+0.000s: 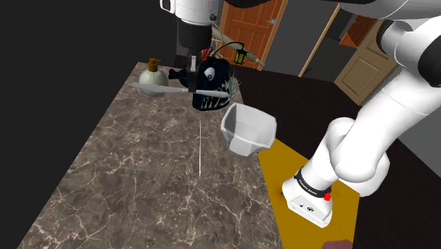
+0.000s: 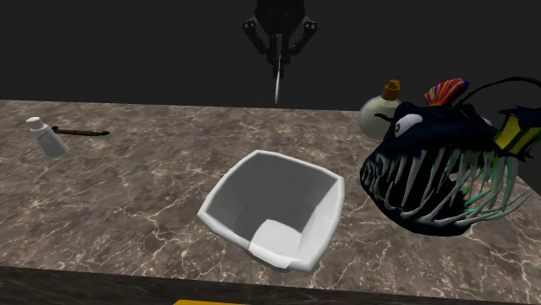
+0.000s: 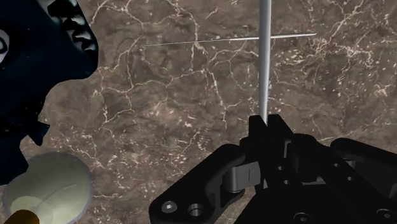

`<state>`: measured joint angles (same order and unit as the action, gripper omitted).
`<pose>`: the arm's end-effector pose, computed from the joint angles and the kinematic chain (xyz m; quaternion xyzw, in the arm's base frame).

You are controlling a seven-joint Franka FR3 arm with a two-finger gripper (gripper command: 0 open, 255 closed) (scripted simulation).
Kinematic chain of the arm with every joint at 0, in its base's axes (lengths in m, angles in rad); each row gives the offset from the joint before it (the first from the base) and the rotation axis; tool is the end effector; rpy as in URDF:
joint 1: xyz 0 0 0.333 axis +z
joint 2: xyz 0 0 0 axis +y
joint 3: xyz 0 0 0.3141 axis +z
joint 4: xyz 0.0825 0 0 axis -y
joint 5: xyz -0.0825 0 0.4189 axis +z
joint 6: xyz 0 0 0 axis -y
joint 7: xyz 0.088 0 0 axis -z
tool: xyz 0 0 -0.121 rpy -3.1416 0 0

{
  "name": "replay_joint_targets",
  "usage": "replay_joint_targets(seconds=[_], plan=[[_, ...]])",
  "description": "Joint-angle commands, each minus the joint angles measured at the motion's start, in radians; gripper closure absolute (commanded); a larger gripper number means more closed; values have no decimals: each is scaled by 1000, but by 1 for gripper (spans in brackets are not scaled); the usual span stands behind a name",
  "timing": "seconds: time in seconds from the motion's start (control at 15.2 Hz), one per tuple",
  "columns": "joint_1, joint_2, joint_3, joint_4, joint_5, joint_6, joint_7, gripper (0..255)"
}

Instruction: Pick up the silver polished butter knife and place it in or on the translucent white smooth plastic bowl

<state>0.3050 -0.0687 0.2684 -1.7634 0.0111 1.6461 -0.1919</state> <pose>0.4755 0.3130 0.5555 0.9278 0.3722 -0.0244 0.0083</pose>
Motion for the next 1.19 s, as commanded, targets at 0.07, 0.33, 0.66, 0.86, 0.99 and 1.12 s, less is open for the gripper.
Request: replay_joint_targets(seconds=[0.07, 0.33, 0.66, 0.86, 0.99, 1.12], plan=[[-9, -122, -18, -121, 28, 1, -34, 255], [-16, -282, -53, -268, 51, -9, -87, 255], [-17, -474, -104, -421, 60, -49, -148, 255], [-18, -588, -136, -498, 53, -86, -182, 255], [-19, -663, -158, -544, 45, -117, -204, 255], [-20, -698, -168, -577, 41, -119, -214, 255]])
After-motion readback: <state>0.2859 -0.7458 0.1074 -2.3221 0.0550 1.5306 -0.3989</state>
